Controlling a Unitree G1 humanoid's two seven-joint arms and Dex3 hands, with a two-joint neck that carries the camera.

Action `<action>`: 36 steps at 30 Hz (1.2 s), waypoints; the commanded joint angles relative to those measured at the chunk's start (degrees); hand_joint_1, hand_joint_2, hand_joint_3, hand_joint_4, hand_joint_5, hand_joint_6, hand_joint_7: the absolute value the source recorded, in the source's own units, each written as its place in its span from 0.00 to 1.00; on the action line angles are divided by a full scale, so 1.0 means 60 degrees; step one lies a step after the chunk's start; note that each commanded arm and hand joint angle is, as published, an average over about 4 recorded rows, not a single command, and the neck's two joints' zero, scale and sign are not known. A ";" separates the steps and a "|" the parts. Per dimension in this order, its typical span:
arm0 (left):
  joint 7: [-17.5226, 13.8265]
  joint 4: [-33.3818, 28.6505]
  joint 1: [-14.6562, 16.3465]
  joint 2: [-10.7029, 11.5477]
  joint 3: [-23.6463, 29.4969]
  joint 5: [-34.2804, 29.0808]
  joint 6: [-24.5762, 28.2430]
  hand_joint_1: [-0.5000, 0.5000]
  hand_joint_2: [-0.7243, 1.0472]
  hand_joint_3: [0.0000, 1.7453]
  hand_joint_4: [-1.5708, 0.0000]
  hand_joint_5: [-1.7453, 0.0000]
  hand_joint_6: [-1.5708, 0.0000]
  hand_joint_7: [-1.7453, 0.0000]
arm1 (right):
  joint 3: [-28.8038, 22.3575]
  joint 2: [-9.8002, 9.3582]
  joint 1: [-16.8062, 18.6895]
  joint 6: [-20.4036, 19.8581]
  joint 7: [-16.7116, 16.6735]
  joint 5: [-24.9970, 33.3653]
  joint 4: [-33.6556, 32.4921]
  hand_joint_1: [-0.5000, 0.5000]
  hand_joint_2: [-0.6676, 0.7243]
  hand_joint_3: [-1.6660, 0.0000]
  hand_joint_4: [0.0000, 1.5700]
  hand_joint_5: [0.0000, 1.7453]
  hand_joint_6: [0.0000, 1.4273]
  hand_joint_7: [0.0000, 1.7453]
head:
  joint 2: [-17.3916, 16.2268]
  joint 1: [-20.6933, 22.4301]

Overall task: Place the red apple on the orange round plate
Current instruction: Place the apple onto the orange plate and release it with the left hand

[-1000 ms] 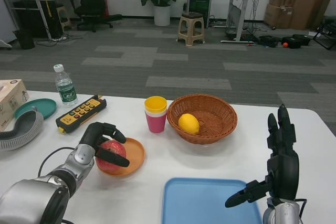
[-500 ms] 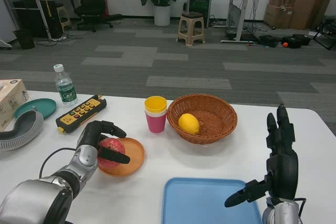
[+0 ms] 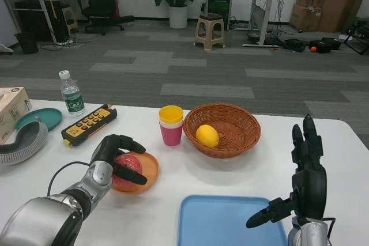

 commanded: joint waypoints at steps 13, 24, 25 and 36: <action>0.0006 0.0151 -0.0032 -0.0079 0.0072 -0.0060 -0.0415 1.00 1.00 0.05 1.00 0.78 0.63 1.00 | -0.0031 0.0014 -0.0235 -0.0004 -0.0002 0.0068 0.0064 0.30 0.91 1.00 0.00 0.00 0.00 0.04 | -0.0025 0.0011; -0.0276 0.0089 0.0257 -0.0065 0.0120 -0.0169 -0.1470 1.00 0.96 0.04 1.00 0.68 0.82 1.00 | -0.0031 0.0014 -0.0221 -0.0004 -0.0002 0.0068 0.0061 0.29 0.91 1.00 0.00 0.00 0.00 0.04 | -0.0044 0.0019; -0.0317 0.0063 0.0294 -0.0065 0.0091 -0.0217 -0.1583 1.00 0.96 0.05 1.00 0.65 0.85 1.00 | -0.0031 0.0014 -0.0221 -0.0001 -0.0002 0.0068 0.0061 0.29 0.91 1.00 0.00 0.00 0.00 0.04 | -0.0044 0.0019; -0.1225 -0.0054 0.0422 -0.0079 -0.0309 -0.1664 -0.1902 1.00 0.76 0.05 1.00 0.59 0.93 1.00 | -0.0031 0.0014 -0.0192 -0.0004 -0.0002 0.0068 0.0020 0.29 0.91 1.00 0.00 0.00 0.00 0.04 | -0.0045 0.0030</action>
